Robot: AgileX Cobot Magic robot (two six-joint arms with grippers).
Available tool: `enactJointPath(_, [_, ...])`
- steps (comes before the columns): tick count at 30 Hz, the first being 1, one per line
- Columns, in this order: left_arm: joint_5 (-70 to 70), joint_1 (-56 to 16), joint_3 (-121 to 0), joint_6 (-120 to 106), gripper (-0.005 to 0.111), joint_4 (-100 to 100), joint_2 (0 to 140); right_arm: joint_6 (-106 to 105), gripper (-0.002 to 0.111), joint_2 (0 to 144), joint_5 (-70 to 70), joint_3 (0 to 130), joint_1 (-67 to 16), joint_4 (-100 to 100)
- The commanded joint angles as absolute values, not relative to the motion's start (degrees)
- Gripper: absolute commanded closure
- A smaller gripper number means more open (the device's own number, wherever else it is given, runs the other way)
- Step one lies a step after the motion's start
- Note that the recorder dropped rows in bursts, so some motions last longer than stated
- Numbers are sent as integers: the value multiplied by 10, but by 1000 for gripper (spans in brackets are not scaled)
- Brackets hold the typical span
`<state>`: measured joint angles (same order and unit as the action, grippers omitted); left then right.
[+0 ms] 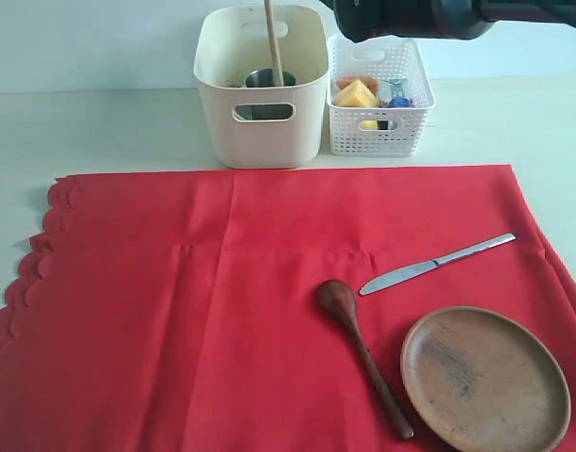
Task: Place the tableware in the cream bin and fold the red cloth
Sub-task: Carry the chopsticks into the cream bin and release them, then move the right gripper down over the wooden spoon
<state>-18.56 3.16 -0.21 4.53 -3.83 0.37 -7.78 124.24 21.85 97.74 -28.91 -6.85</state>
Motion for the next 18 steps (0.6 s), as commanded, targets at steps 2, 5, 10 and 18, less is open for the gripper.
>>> enactJointPath(2, [-184,29,0,47,106,-37,0,-85,62,1248,218,984,-285,-77])
enactJointPath(5, [-184,29,0,47,106,-37,0,-86,56,1248,217,984,-282,-100])
enactJointPath(10, [-184,29,0,47,106,-37,0,-90,52,1238,184,984,-280,-105])
enactJointPath(18, [-184,29,0,47,106,-37,0,-140,52,1147,-95,984,-280,-74])
